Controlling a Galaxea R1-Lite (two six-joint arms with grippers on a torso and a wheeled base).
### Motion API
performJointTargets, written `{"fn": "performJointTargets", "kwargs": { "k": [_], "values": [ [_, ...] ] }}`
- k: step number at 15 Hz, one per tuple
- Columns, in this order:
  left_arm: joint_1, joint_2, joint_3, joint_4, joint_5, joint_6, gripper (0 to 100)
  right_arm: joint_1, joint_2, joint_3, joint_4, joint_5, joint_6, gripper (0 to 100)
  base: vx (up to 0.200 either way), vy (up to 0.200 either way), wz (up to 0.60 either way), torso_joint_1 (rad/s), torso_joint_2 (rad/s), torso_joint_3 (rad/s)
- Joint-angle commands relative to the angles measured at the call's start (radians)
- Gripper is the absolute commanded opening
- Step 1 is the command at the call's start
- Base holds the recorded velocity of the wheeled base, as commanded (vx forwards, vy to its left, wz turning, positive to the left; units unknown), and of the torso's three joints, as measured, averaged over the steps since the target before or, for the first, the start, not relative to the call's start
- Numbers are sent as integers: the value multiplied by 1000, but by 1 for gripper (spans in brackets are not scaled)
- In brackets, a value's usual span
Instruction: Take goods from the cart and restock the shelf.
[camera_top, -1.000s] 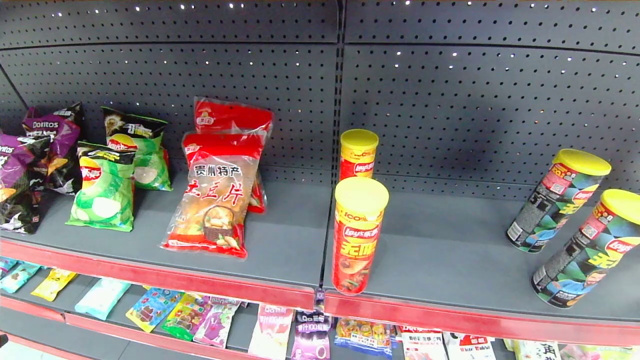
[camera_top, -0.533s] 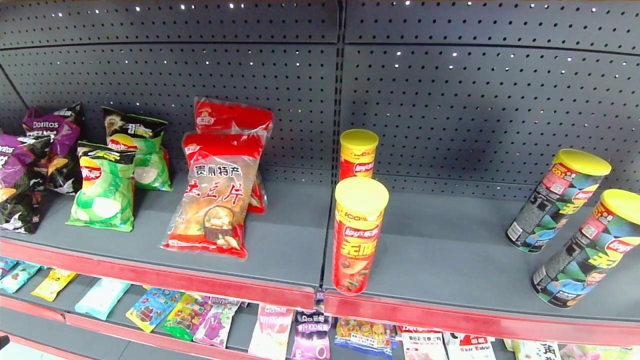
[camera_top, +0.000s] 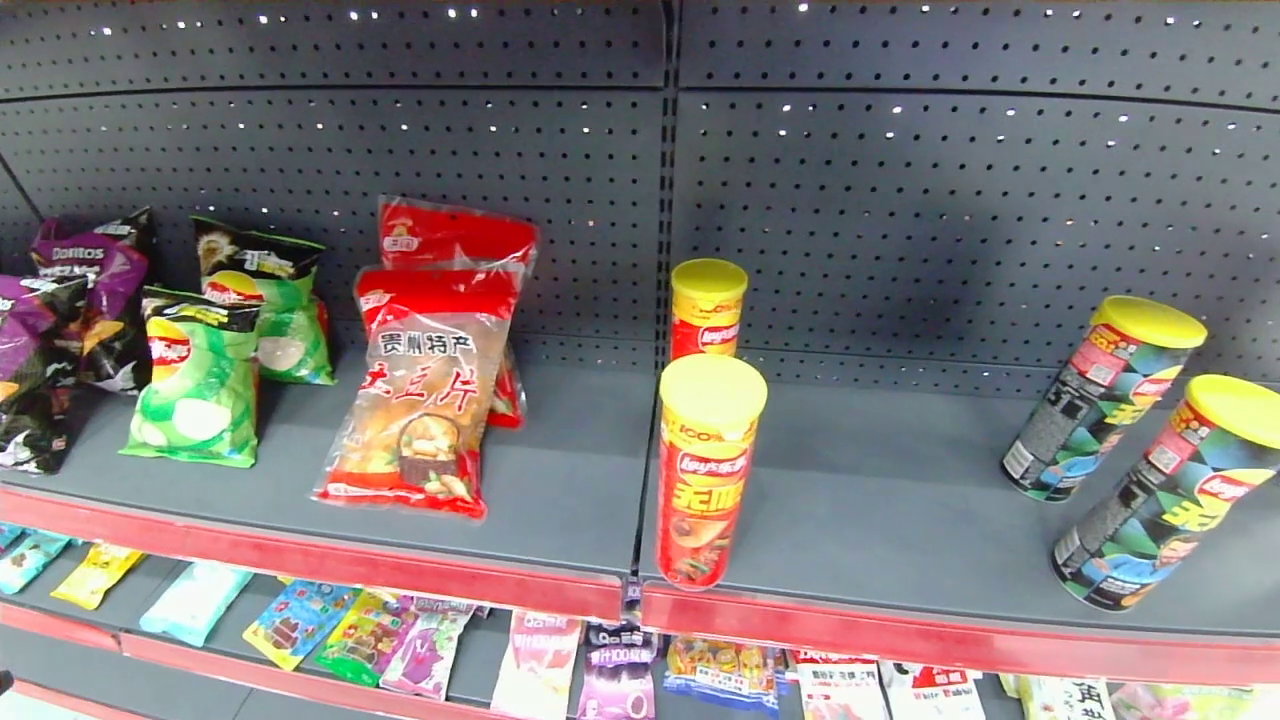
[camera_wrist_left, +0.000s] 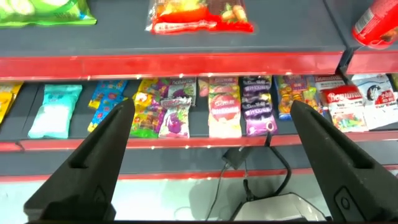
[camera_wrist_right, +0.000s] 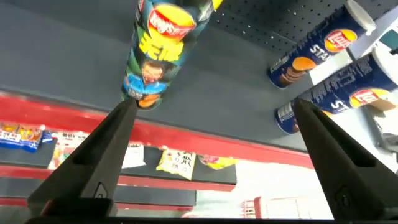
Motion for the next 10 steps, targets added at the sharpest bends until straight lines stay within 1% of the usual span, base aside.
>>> {"fn": "performJointTargets", "kwargs": {
  "k": [1,5,7,9,10],
  "values": [
    [0,0,0,-1,0,0,100,1,-20,11,-1,-1,-1,100,0,0,-600,-12,-12,7],
    [0,-1,1,-1,0,0,100,1,-19,12,-2,2,-3,100,0,0,-600,9,1,6],
    [0,-9,5,-1,0,0,100,1,-33,45,-14,24,5,100,0,0,0,0,0,0],
    [0,-1,5,-1,-5,1,100,1,-111,100,-19,61,37,100,0,0,0,0,0,0],
    [0,5,6,-1,-29,1,100,8,-180,150,-22,96,74,100,0,0,0,0,0,0]
  ]
}}
